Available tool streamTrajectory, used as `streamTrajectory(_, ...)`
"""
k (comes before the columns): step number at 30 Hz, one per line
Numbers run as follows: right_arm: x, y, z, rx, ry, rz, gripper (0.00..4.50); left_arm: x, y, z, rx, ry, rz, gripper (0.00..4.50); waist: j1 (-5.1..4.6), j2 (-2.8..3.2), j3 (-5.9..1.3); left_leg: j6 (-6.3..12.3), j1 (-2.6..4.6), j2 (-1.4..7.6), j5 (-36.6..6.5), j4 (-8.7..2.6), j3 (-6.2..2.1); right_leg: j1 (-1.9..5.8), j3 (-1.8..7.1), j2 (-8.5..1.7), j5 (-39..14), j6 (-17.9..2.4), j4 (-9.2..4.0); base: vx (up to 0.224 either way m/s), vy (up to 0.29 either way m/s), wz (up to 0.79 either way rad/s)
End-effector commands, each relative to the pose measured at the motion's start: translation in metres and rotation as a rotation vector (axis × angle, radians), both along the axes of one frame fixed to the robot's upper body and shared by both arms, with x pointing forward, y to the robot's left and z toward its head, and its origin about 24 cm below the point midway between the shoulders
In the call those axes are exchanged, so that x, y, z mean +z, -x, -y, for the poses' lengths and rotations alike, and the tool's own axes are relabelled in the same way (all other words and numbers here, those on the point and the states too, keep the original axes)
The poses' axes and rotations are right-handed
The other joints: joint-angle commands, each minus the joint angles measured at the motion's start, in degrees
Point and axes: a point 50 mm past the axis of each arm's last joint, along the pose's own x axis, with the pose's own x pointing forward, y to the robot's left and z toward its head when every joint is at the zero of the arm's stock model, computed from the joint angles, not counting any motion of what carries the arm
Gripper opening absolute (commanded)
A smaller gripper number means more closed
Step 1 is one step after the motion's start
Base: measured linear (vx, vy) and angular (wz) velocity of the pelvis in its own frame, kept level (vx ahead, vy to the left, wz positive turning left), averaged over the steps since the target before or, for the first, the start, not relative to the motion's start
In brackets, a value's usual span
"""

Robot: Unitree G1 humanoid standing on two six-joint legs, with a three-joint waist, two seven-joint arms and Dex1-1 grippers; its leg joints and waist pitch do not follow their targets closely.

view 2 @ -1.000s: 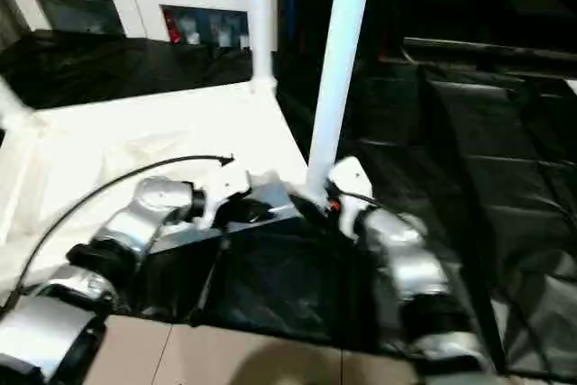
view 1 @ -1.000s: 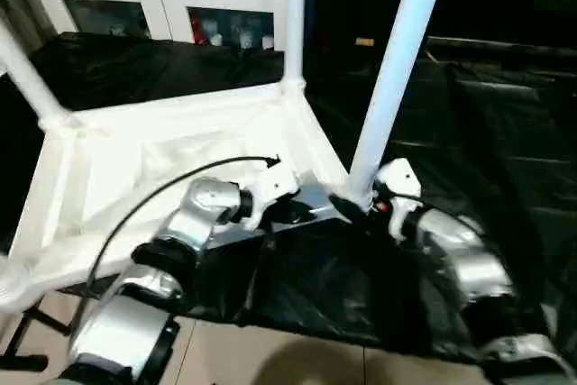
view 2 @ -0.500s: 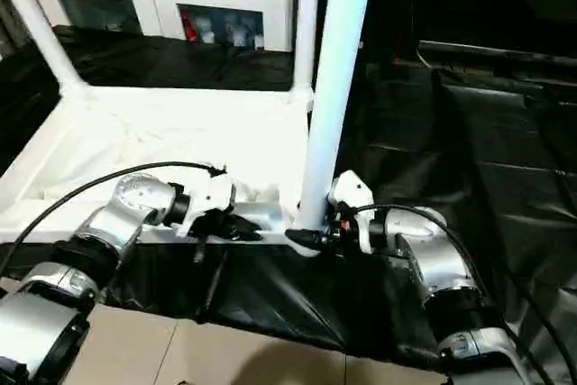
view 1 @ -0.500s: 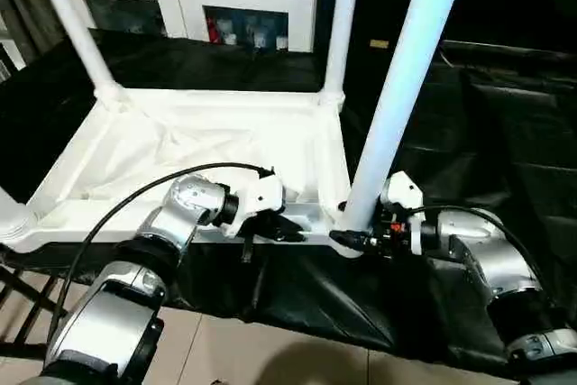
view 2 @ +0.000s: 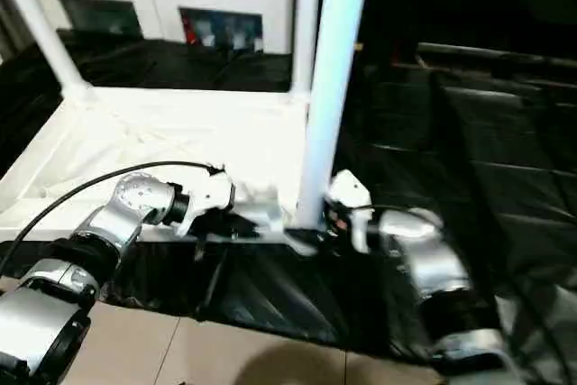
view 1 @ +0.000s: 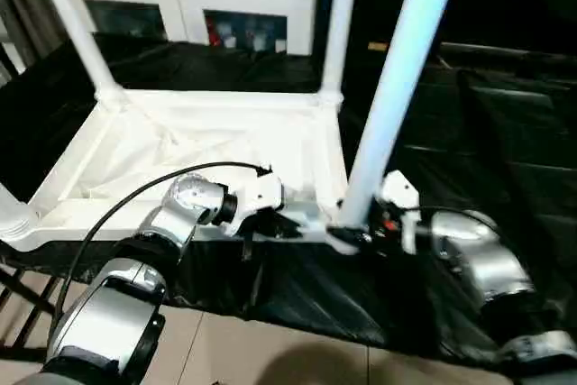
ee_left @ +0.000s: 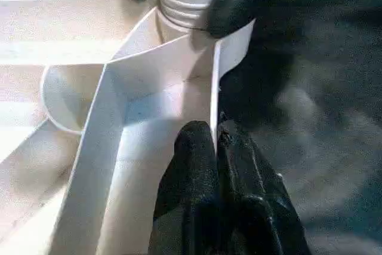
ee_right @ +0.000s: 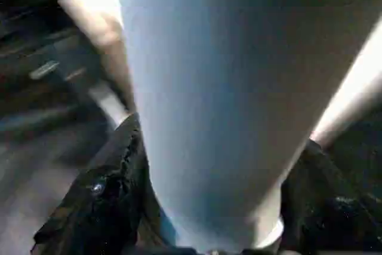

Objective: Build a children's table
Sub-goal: Rotate leg to tighten

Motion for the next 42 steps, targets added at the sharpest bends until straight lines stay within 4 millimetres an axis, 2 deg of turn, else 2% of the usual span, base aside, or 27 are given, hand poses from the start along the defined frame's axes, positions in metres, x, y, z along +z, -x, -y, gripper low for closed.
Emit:
streamTrajectory(1,-0.016,0.0,-0.018,-0.101,0.045,-0.032,2.67,-0.005,0.0,0.029,0.05,0.03,0.012,0.0,-0.48,-0.63,-1.94,-0.47,0.8,2.43,-21.0,-4.61,-1.91,0.97,2.27,-3.71,-31.1,-9.2,-5.86,0.0,0.0,0.0)
streamTrajectory(3,-0.019,-0.003,-0.025,-0.217,0.03,-0.036,2.67,-0.006,0.002,0.043,0.07,0.049,0.017,0.0,-1.07,-0.22,-1.98,-0.87,0.76,2.52,-22.3,-4.96,-2.29,0.86,2.13,-3.68,-31.8,-7.8,-6.17,0.0,0.0,0.0)
streamTrajectory(4,-0.021,-0.005,-0.031,-0.261,0.03,-0.038,2.67,-0.007,0.004,0.05,0.073,0.055,0.018,0.0,-1.57,-0.33,-2.08,-0.98,0.59,2.49,-22.5,-5.13,-2.37,0.98,2.03,-3.57,-30.3,-7.9,-6.22,0.0,0.0,0.0)
streamTrajectory(6,-0.022,-0.007,-0.043,-0.325,0.029,-0.042,2.66,-0.008,0.006,0.06,0.078,0.062,0.031,0.0,-2.0,-0.13,-1.96,-0.83,0.84,2.39,-24.4,-5.1,-2.31,0.52,2.09,-3.39,-29.4,-8.4,-6.39,0.0,0.0,0.0)
streamTrajectory(7,-0.022,-0.008,-0.05,-0.344,0.03,-0.041,2.66,-0.008,0.007,0.064,0.079,0.062,0.038,0.0,-2.29,-0.19,-1.98,-0.76,0.73,2.29,-25.2,-5.09,-2.39,0.52,2.14,-3.38,-29.3,-8.7,-6.28,0.0,0.0,0.0)
streamTrajectory(10,-0.02,-0.009,-0.062,-0.335,0.045,-0.012,2.66,-0.009,0.008,0.068,0.072,0.053,0.052,0.0,-2.64,-0.2,-1.99,-0.33,0.81,2.1,-26.1,-5.01,-2.37,0.34,2.16,-3.41,-30.0,-8.2,-6.58,0.0,0.0,0.0)
streamTrajectory(11,-0.015,-0.01,-0.069,-0.306,0.04,0.032,2.66,-0.01,0.009,0.069,0.066,0.042,0.057,0.0,-2.67,-0.4,-2.02,0.01,0.69,2.16,-26.1,-4.99,-2.34,0.31,2.22,-3.53,-30.1,-8.0,-6.66,0.0,0.0,0.0)
streamTrajectory(12,-0.012,-0.011,-0.07,-0.299,0.036,0.055,3.01,-0.011,0.01,0.069,0.066,0.039,0.06,0.0,-2.76,-0.38,-2.01,0.19,0.67,2.13,-25.8,-4.96,-2.36,0.34,2.25,-3.55,-30.1,-8.0,-6.64,0.0,0.0,0.0)
streamTrajectory(13,-0.005,-0.013,-0.069,-0.293,0.003,0.096,3.36,-0.012,0.01,0.066,0.06,0.03,0.064,0.0,-2.71,-0.32,-2.07,0.73,0.56,2.19,-25.0,-4.97,-2.31,0.42,2.36,-3.6,-29.3,-8.3,-6.56,0.0,0.0,0.0)
streamTrajectory(15,-0.001,-0.014,-0.063,-0.29,-0.021,0.111,3.43,-0.012,0.01,0.062,0.055,0.028,0.061,0.0,-2.6,-0.42,-2.27,1.18,0.35,2.25,-23.2,-4.94,-2.18,0.62,2.5,-3.57,-26.7,-9.1,-6.26,0.0,0.0,0.0)
streamTrajectory(17,0.002,-0.014,-0.056,-0.25,-0.041,0.112,3.75,-0.012,0.01,0.055,0.042,0.027,0.066,0.0,-2.52,-0.28,-2.42,1.73,-0.04,2.39,-21.1,-4.97,-2.11,0.99,2.56,-3.49,-22.5,-10.3,-5.78,0.0,0.0,0.0)
streamTrajectory(18,0.003,-0.014,-0.053,-0.222,-0.062,0.109,3.75,-0.012,0.01,0.052,0.04,0.026,0.065,0.0,-2.52,-0.46,-2.48,2.31,-0.15,2.42,-20.1,-4.89,-1.94,1.12,2.58,-3.39,-19.7,-11.2,-5.5,0.0,0.0,0.0)
streamTrajectory(20,0.006,-0.012,-0.045,-0.146,-0.078,0.101,3.93,-0.01,0.009,0.045,0.019,0.039,0.068,0.0,-2.43,-0.44,-2.59,3.49,-0.4,2.39,-18.5,-4.68,-1.82,1.5,2.61,-3.51,-16.8,-12.4,-5.14,0.0,0.0,0.0)
streamTrajectory(22,0.008,-0.006,-0.034,-0.023,-0.096,0.077,3.93,-0.008,0.009,0.033,-0.006,0.033,0.06,0.0,-2.2,-0.78,-2.92,5.58,-0.55,2.43,-15.0,-4.21,-1.55,1.9,2.64,-3.55,-11.8,-13.9,-4.61,0.025,-0.007,0.02)
streamTrajectory(23,0.008,-0.002,-0.03,0.047,-0.083,0.071,3.93,-0.008,0.009,0.028,-0.024,0.025,0.058,0.0,-2.01,-0.67,-2.99,6.58,-0.52,2.44,-12.9,-3.98,-1.43,1.93,2.61,-3.49,-9.1,-14.9,-4.28,0.05,-0.014,0.04)
streamTrajectory(25,0.008,0.002,-0.026,0.109,-0.066,0.066,3.93,-0.007,0.009,0.024,-0.034,0.016,0.056,0.0,-1.87,-0.65,-3.12,7.43,-0.8,2.43,-10.9,-3.79,-1.42,2.3,2.51,-3.59,-6.9,-15.4,-3.91,0.026,-0.009,0.01)
streamTrajectory(26,0.007,0.008,-0.021,0.203,-0.053,0.043,3.93,-0.006,0.009,0.017,-0.062,0.009,0.046,0.0,-1.2,-0.38,-3.33,8.44,-0.68,2.65,-8.0,-3.56,-1.23,2.45,2.32,-3.39,-3.1,-16.3,-3.42,0.0,0.0,0.0)
streamTrajectory(28,0.007,0.012,-0.017,0.251,-0.046,0.027,3.93,-0.006,0.011,0.013,-0.086,0.008,0.033,0.0,-0.75,-0.43,-3.73,9.54,-0.96,2.68,-4.5,-3.05,-1.09,2.66,2.19,-3.17,2.8,-17.4,-2.4,0.0,0.0,0.0)
streamTrajectory(29,0.007,0.015,-0.014,0.299,-0.041,0.01,3.93,-0.006,0.012,0.009,-0.114,0.008,0.016,0.0,-0.67,-0.67,-3.73,9.99,-0.88,2.72,-3.6,-2.97,-0.96,2.5,2.21,-3.12,4.4,-17.7,-2.26,0.0,0.0,0.0)
streamTrajectory(30,0.007,0.015,-0.014,0.299,-0.041,0.01,3.93,-0.006,0.012,0.009,-0.114,0.008,0.016,0.0,-0.43,-0.62,-3.65,10.64,-0.91,2.67,-3.2,-2.87,-0.9,2.39,2.17,-3.18,5.3,-18.2,-2.1,0.0,0.0,0.0)
streamTrajectory(31,0.008,0.016,-0.012,0.321,-0.038,0.004,3.76,-0.006,0.013,0.007,-0.127,0.007,0.007,0.0,-0.34,-0.63,-3.57,10.68,-0.88,2.67,-3.6,-2.85,-0.81,2.28,2.19,-3.19,4.9,-18.2,-2.18,0.0,0.0,0.0)
streamTrajectory(34,0.009,0.02,-0.006,0.429,-0.016,-0.037,3.55,-0.006,0.016,-0.002,-0.175,-0.017,-0.009,0.0,0.4,-0.71,-3.3,9.47,-0.62,2.89,-6.7,-3.12,-0.82,2.17,2.18,-3.27,-1.2,-17.6,-2.72,0.0,0.0,0.0)
streamTrajectory(36,0.009,0.021,-0.005,0.476,0.026,-0.041,3.42,-0.007,0.017,-0.006,-0.196,-0.039,-0.012,0.0,0.66,-0.71,-3.03,7.36,-0.3,3.12,-9.5,-3.47,-0.83,1.79,2.3,-3.25,-6.0,-16.8,-3.15,0.0,0.0,0.0)
streamTrajectory(39,0.009,0.022,-0.005,0.52,0.042,-0.054,3.08,-0.006,0.017,-0.01,-0.212,-0.048,-0.016,0.0,0.79,-0.86,-2.72,5.0,-0.25,3.07,-12.7,-3.74,-0.91,1.64,2.44,-3.41,-11.7,-15.2,-3.62,0.0,0.0,0.0)
streamTrajectory(40,0.009,0.022,-0.005,0.52,0.042,-0.054,3.08,-0.006,0.017,-0.01,-0.212,-0.048,-0.016,0.0,0.79,-0.86,-2.72,5.0,-0.25,3.07,-12.7,-3.74,-0.91,1.64,2.44,-3.41,-11.7,-15.2,-3.62,0.0,0.0,0.0)
streamTrajectory(41,0.009,0.023,-0.005,0.533,0.045,-0.056,3.02,-0.006,0.018,-0.011,-0.216,-0.047,-0.018,0.0,0.77,-0.98,-2.68,4.2,-0.26,3.02,-13.3,-3.82,-0.93,1.57,2.49,-3.42,-13.7,-14.4,-3.77,0.0,0.0,0.0)
streamTrajectory(42,0.01,0.023,-0.006,0.545,0.042,-0.057,2.93,-0.006,0.018,-0.013,-0.223,-0.051,-0.018,0.0,0.76,-1.28,-2.71,3.94,-0.23,3.05,-13.3,-3.84,-0.91,1.52,2.54,-3.46,-14.1,-14.2,-3.82,0.0,0.0,0.0)
